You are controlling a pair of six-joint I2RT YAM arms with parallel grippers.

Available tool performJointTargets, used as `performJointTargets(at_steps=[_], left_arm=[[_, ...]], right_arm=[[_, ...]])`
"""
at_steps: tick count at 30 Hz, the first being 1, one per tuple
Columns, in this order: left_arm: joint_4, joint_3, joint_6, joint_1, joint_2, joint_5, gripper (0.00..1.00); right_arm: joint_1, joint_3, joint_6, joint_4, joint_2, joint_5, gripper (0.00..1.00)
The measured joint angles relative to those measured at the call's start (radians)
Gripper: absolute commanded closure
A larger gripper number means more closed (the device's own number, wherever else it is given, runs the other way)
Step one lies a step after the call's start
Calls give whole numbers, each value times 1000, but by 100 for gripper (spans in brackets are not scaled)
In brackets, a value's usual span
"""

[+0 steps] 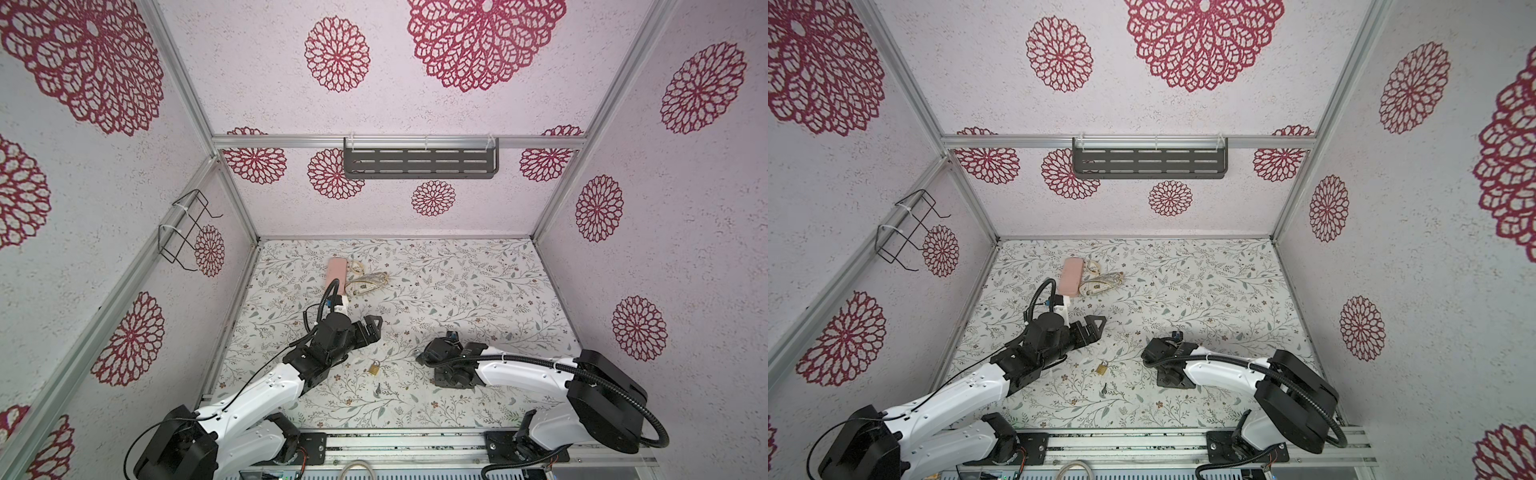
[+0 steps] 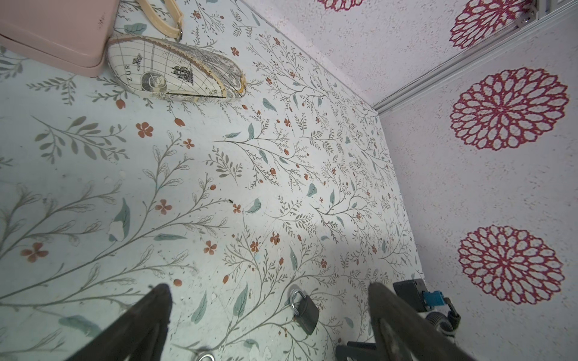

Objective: Unlock with the key
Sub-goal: 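Close the right gripper on the silver key ring, then lift the key with the right gripper toward the left gripper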

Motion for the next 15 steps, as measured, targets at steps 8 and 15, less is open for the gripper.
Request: performJointTargets(at_steps=[8,15], left_arm=[[-2,5,-2,0,12,3,0],[-1,15,-3,-1,13,5,0]], right_arm=[[0,-9,1,20,-7,-3,82],[0,-20,0,23,-20,-2,93]])
